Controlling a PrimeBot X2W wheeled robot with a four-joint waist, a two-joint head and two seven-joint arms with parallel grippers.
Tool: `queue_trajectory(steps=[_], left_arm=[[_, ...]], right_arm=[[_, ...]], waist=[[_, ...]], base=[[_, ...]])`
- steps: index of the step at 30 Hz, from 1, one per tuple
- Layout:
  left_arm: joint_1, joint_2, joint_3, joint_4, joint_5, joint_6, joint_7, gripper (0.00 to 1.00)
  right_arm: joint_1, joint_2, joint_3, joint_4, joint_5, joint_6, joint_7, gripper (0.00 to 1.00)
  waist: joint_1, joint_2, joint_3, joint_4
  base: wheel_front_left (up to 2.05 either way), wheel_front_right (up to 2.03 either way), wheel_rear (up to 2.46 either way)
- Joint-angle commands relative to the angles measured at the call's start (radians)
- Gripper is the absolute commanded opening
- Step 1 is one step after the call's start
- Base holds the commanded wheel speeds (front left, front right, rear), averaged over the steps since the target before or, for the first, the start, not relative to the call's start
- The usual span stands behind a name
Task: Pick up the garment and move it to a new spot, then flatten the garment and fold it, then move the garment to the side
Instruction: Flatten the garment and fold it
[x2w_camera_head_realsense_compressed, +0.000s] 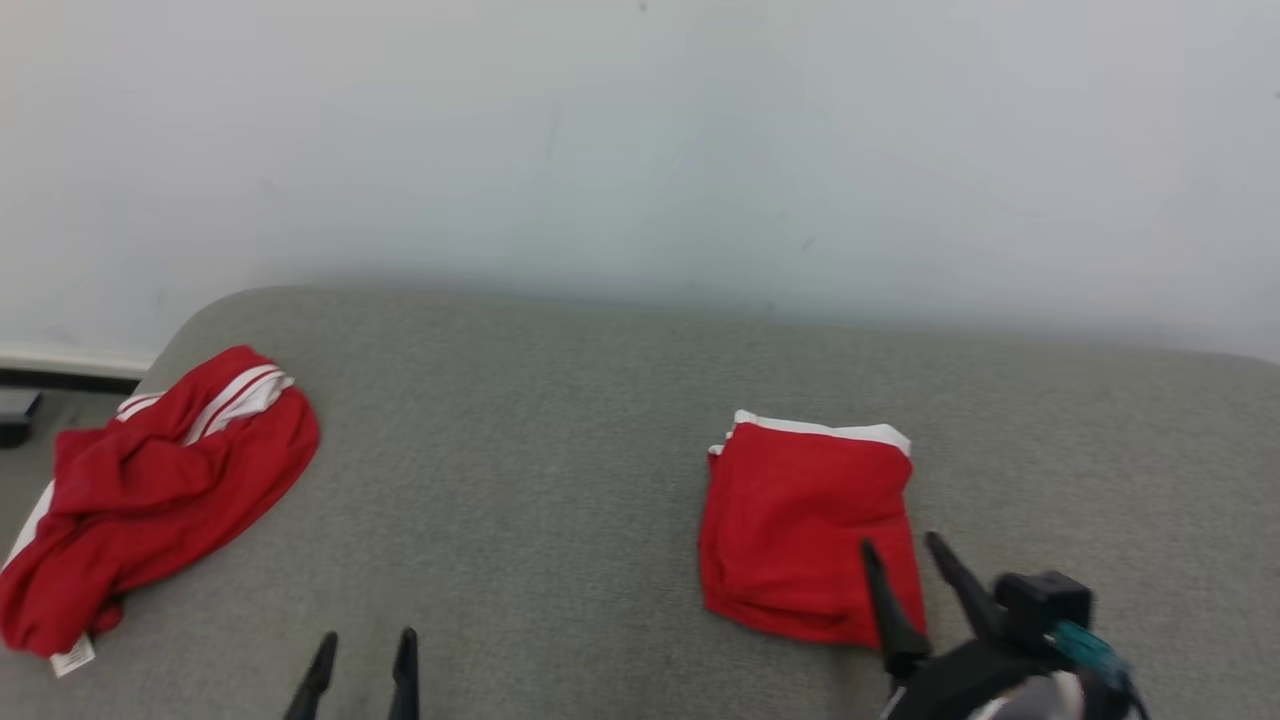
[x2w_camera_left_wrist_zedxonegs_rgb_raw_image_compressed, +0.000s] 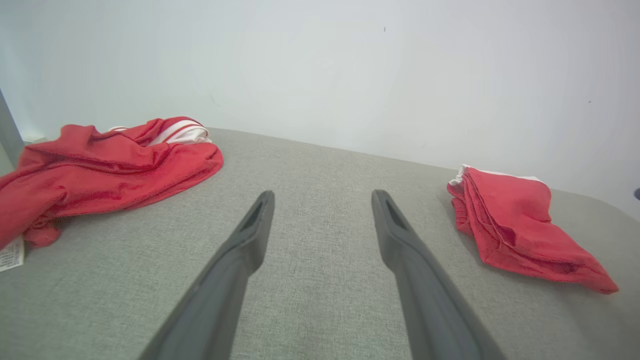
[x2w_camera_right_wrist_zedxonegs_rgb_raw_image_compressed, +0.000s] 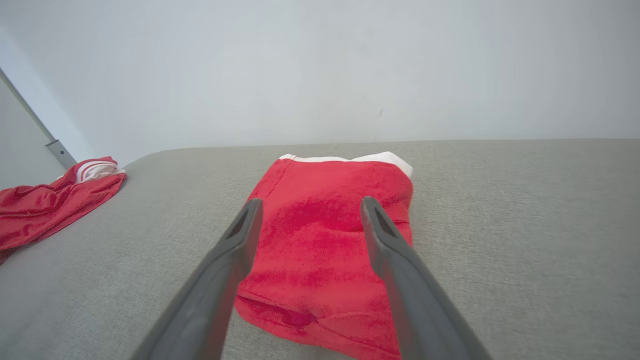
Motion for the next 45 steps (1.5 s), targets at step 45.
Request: queue_trajectory(steps=[45], left_arm=[[0.143, -0.114, 0.375, 0.063, 0.165, -0.157, -0.004, 1.0]], right_arm=[[0.251, -0.074, -0.067, -0.26, -0.055, -0.002, 0.063, 1.0]], waist=[[0.0, 0.0001, -0.049, -0.219]], base=[[0.0, 0.0, 0.0]])
